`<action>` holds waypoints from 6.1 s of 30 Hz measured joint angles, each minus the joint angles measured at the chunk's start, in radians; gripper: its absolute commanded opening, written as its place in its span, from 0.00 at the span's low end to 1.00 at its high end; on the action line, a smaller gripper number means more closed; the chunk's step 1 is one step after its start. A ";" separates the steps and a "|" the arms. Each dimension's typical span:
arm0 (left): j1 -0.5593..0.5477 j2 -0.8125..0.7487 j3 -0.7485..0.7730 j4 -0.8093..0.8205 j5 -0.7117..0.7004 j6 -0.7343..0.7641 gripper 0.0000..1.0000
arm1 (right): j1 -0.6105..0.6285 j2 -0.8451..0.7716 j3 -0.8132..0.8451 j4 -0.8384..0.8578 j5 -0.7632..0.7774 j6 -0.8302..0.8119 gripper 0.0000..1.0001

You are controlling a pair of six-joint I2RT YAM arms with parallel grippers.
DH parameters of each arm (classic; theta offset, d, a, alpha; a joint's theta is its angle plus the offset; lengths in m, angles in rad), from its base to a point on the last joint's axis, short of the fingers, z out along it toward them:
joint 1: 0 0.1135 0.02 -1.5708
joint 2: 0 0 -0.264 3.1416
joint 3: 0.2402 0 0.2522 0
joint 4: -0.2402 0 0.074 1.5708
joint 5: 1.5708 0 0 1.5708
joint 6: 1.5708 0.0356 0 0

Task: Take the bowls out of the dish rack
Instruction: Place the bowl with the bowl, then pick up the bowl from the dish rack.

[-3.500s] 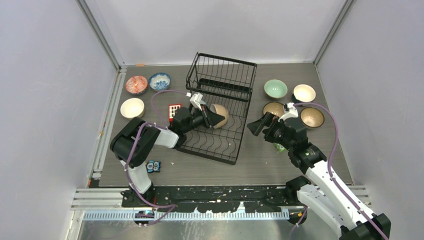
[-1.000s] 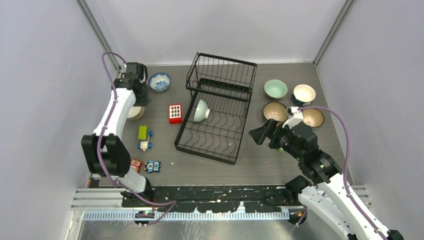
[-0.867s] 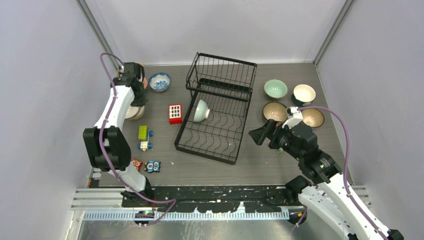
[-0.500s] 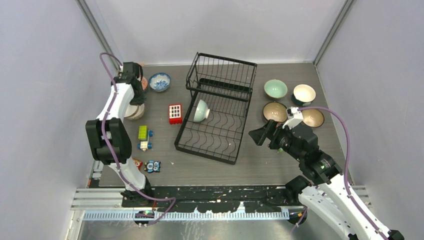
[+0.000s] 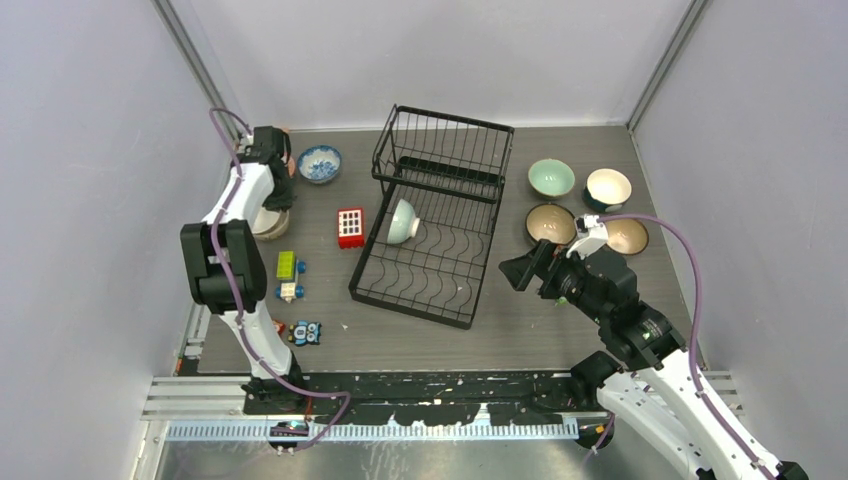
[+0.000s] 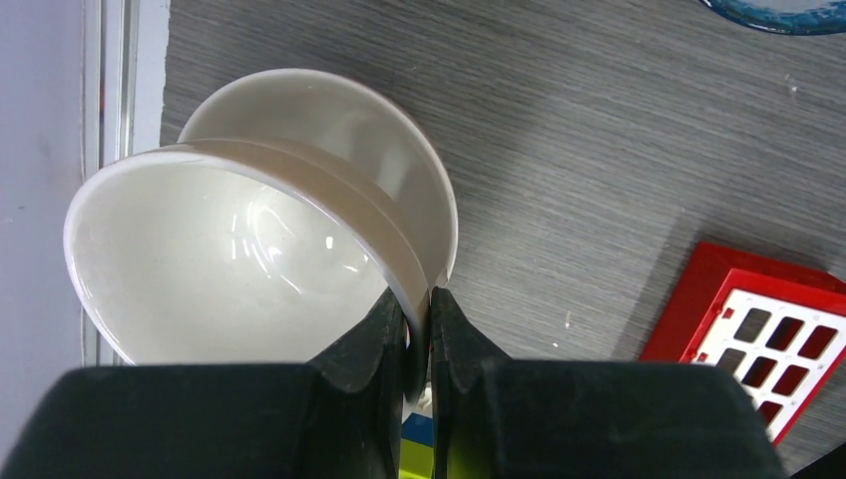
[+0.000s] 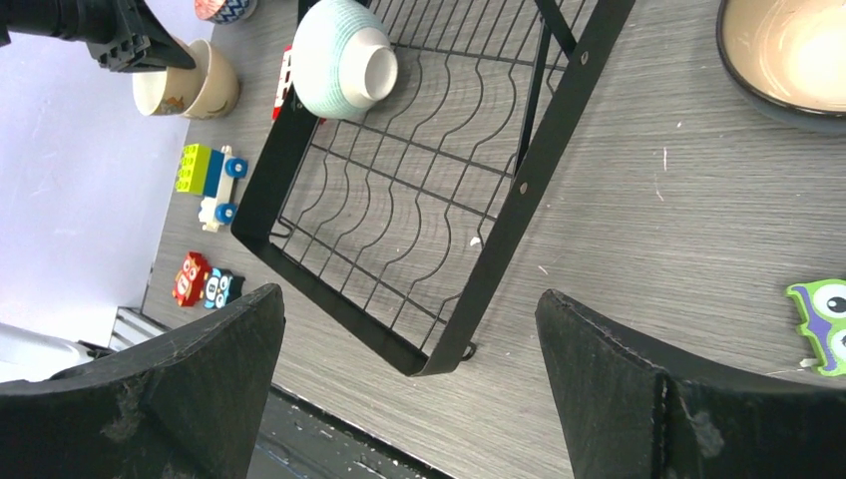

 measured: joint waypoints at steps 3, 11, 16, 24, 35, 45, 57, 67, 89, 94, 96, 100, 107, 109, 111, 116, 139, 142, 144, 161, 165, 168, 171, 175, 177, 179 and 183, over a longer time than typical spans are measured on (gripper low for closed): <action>0.000 0.010 0.002 0.012 0.000 0.001 0.00 | 0.000 -0.002 0.000 0.000 0.015 0.000 1.00; 0.000 0.051 0.003 0.029 0.000 0.001 0.00 | 0.000 -0.003 0.000 -0.002 0.031 0.000 1.00; 0.001 0.055 0.003 0.034 -0.005 0.003 0.09 | 0.000 -0.003 0.000 -0.002 0.035 0.000 1.00; 0.004 0.057 0.003 0.032 -0.020 0.004 0.34 | 0.000 -0.006 0.000 -0.003 0.043 0.000 1.00; 0.005 0.047 0.003 0.029 -0.026 0.003 0.40 | 0.000 -0.012 0.000 -0.005 0.049 0.000 1.00; -0.003 -0.085 -0.014 0.034 -0.025 -0.001 0.27 | 0.000 -0.012 0.000 -0.005 0.049 0.000 1.00; -0.007 -0.071 -0.053 0.037 -0.016 -0.001 0.17 | 0.000 -0.035 0.000 -0.020 0.055 0.000 1.00; -0.007 -0.044 -0.071 0.042 0.001 -0.001 0.15 | 0.000 -0.036 0.000 -0.029 0.060 -0.003 1.00; -0.259 -0.603 -0.288 0.201 0.165 -0.079 0.54 | 0.000 -0.013 0.000 -0.042 0.077 -0.005 1.00; -0.290 -0.872 -0.617 0.475 0.404 -0.186 0.71 | 0.000 0.034 0.000 -0.020 0.078 -0.003 1.00; -0.290 -0.893 -0.712 0.587 0.499 -0.230 0.76 | 0.000 0.061 -0.001 -0.001 0.075 0.005 1.00; -0.300 -0.860 -0.845 0.738 0.634 -0.291 0.86 | 0.000 0.105 -0.018 0.057 0.063 0.026 1.00; -0.322 -0.822 -0.983 1.027 0.709 -0.360 0.84 | 0.000 0.180 -0.121 0.203 0.037 0.097 1.00; -0.331 -0.769 -0.990 1.099 0.715 -0.369 0.83 | 0.000 0.222 -0.134 0.226 0.035 0.111 1.00; -0.341 -0.724 -0.990 1.154 0.716 -0.372 0.83 | 0.000 0.258 -0.137 0.244 0.035 0.122 1.00; -0.364 -0.664 -0.989 1.259 0.727 -0.372 0.80 | 0.000 0.303 -0.137 0.284 0.044 0.129 1.00; -0.415 -0.369 -0.921 1.455 0.769 -0.252 0.76 | 0.000 0.336 -0.174 0.319 0.064 0.129 1.00; -0.417 -0.371 -0.905 1.448 0.739 -0.217 0.79 | 0.000 0.336 -0.174 0.320 0.064 0.129 1.00; -0.417 -0.375 -0.901 1.444 0.716 -0.193 0.80 | 0.000 0.341 -0.174 0.325 0.063 0.129 1.00; -0.417 -0.386 -0.887 1.342 0.621 -0.093 0.88 | 0.000 0.283 -0.174 0.301 0.060 0.129 1.00; -0.417 -0.386 -0.887 1.333 0.605 -0.098 0.88 | 0.000 0.274 -0.172 0.287 0.061 0.129 1.00; -0.416 -0.386 -0.887 1.321 0.601 -0.098 0.88 | 0.000 0.267 -0.172 0.286 0.062 0.129 1.00; -0.415 -0.378 -0.882 1.307 0.601 -0.098 0.87 | 0.000 0.265 -0.172 0.286 0.063 0.129 1.00; -0.414 -0.338 -0.859 1.297 0.610 -0.104 0.84 | 0.000 0.261 -0.172 0.286 0.064 0.130 1.00; -0.412 -0.314 -0.848 1.297 0.624 -0.109 0.80 | 0.000 0.260 -0.172 0.287 0.063 0.129 1.00; -0.413 -0.293 -0.841 1.298 0.638 -0.119 0.77 | 0.000 0.261 -0.172 0.287 0.063 0.129 1.00; -0.412 -0.251 -0.833 1.313 0.674 -0.148 0.69 | 0.000 0.261 -0.172 0.287 0.063 0.129 1.00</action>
